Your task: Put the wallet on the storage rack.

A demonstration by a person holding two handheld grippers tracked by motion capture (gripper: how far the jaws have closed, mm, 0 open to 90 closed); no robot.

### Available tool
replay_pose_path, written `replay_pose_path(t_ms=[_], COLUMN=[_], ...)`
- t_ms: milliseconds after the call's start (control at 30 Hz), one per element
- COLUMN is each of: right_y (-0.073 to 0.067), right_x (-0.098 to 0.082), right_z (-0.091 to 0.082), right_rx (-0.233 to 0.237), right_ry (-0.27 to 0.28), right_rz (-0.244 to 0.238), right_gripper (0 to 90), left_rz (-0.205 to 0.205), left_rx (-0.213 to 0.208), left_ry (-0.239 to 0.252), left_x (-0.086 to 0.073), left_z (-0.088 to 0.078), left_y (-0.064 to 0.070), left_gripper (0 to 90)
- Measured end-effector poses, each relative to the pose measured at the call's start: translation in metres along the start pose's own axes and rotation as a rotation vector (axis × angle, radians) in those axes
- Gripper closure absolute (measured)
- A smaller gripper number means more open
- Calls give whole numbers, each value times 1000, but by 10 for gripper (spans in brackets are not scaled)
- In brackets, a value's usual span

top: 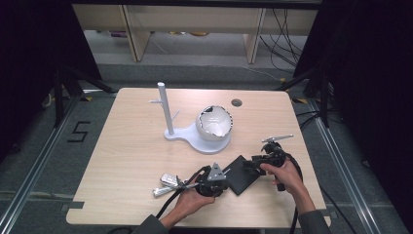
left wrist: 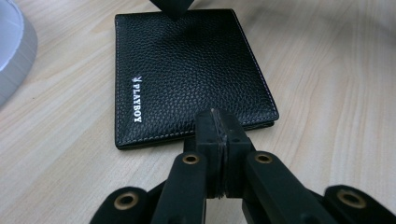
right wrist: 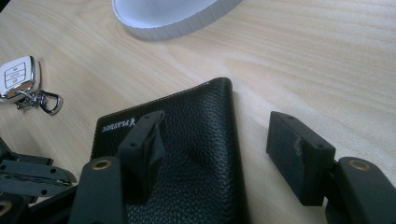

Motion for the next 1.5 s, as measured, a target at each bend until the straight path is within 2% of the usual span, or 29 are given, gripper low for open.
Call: replay_pose_path(t_ms=[67,100,133,200,267,300,400,433,467,500,567,800,900,1033,1067,1133,1167,1200,1267,1333,1467,1500], right_y=[-3,-1,-1,-2,-1,0,1,0,0,-1,-1,-1,-6,-9,-13,-13,-19,-21,-30,-42,-44,-44], right_x=[0,0,0,1,1,1,0,0,0,-1,-2,-2,2,4,4,4,3,4,9,16,17,17], right_z=[1,3,4,5,7,8,8,8,8,9,8,-1,-11,-16,-17,-15,-13,-9,-12,-16,-17,-17], right_rx=[5,3,-14,2,-11,4,11,31,31,58,60,85,113,102,132,151,225,265,202,203,188,188], right_ry=[-10,-3,-9,-11,-22,-27,-25,-26,-26,-26,-25,-4,28,29,14,11,4,29,23,5,0,3], right_rz=[36,4,6,11,19,21,35,48,48,64,81,91,79,54,91,72,121,94,11,-36,-45,-44], right_gripper=[389,392,401,426,430,445,458,489,489,495,512,613,663,664,671,703,742,754,760,765,769,770], left_rz=[15,17,23,19,23,23,25,42,36,49,61,67,64,77,72,75,81,74,77,81,83,108], left_rx=[8,7,5,8,3,3,3,12,8,12,24,18,16,22,18,15,12,12,11,12,3,11], left_ry=[-19,-22,-25,-28,-28,-28,-32,-44,-34,-41,-53,-48,-53,-53,-50,-49,-48,-48,-42,-48,-55,-66], left_x=[0,-1,-1,-1,-1,-1,-2,-2,-2,-3,-3,-3,-3,-4,-4,-4,-4,-4,-4,-4,-4,-4], left_z=[1,2,3,5,6,6,6,6,6,7,6,7,6,6,6,6,6,6,7,6,5,4], left_y=[-1,-1,-1,-1,-1,-1,-2,-3,-1,-1,0,0,0,-1,0,0,0,0,0,0,2,0], left_gripper=[882,881,881,881,882,882,883,885,885,885,885,884,882,880,880,880,880,880,876,864,833,826])
Point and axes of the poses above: each handheld gripper's, and its own axes: z roughly forward along the jaws, x roughly out of its top, y roughly to its right, the point moved 2 cm from there along z, roughly forward along the jaws, and after that the axes turned 6 degrees about -z, right-handed, at the moved point
